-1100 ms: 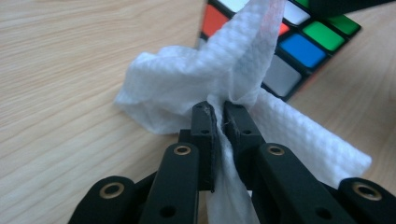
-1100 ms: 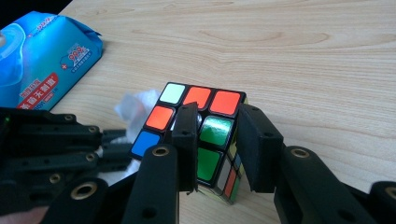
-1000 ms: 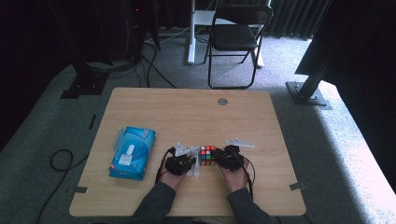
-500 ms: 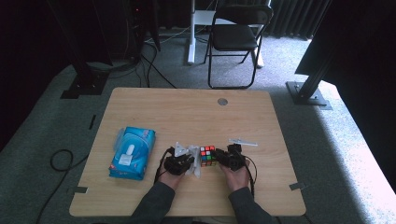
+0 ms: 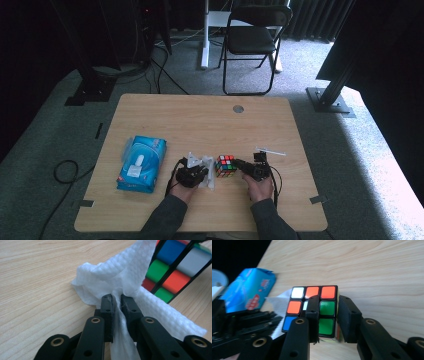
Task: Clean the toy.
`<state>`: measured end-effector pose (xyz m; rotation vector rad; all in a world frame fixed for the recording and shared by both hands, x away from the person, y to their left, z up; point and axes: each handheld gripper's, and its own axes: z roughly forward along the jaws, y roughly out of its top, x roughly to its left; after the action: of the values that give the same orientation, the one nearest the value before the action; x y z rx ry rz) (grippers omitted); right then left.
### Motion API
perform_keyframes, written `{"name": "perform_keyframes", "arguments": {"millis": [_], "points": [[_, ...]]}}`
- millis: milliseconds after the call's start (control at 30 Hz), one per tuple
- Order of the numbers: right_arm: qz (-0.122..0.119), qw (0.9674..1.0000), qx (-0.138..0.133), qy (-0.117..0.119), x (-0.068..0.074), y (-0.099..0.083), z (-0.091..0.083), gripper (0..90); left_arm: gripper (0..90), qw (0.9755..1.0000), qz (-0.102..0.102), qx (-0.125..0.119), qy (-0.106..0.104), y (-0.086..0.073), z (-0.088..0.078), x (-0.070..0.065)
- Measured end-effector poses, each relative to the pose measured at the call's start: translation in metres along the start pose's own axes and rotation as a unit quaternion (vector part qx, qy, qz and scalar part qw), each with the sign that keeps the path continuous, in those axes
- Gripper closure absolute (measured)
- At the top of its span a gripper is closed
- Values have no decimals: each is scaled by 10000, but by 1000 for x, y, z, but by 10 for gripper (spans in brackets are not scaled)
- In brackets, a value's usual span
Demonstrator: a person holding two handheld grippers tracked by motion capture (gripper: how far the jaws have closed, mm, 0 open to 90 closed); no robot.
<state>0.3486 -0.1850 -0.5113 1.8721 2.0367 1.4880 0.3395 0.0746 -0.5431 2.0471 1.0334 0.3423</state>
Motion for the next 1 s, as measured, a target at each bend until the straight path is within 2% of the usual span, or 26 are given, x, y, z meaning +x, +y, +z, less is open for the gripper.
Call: {"name": "perform_keyframes", "arguments": {"millis": [67, 100, 167, 233, 300, 533, 633, 833, 1000], "points": [[-121, 9996, -32, -263, -1, 2, -4, 740, 812, 10000, 13, 11, 6, 0, 0, 0], [-201, 9990, -42, -392, 0, 3, -6, 835, 812, 10000, 12, 12, 3, 0, 0, -1], [-322, 9971, 51, -694, 0, 2, -4, 825, 811, 10000, 10, 5, 3, 0, 0, -1], [-264, 9974, 116, -665, -3, -1, -1, 814, 811, 10000, 8, 0, 6, 0, 0, 0], [-304, 9972, 124, -671, -2, -3, 1, 779, 811, 10000, 5, -3, 3, 0, 0, 0], [-388, 9978, -81, -529, 8, -2, -5, 708, 811, 10000, -2, -25, 6, 0, -1, 0], [-368, 9985, -154, -384, 10, -2, -7, 665, 811, 10000, -7, -26, 9, 0, -1, 0], [-375, 9990, -108, -231, 15, -4, 0, 644, 810, 10000, 2, -8, 13, 0, -1, 0], [-415, 9987, -51, -279, 16, -4, 7, 652, 809, 10000, 6, -14, 21, 0, 0, 0]]}}
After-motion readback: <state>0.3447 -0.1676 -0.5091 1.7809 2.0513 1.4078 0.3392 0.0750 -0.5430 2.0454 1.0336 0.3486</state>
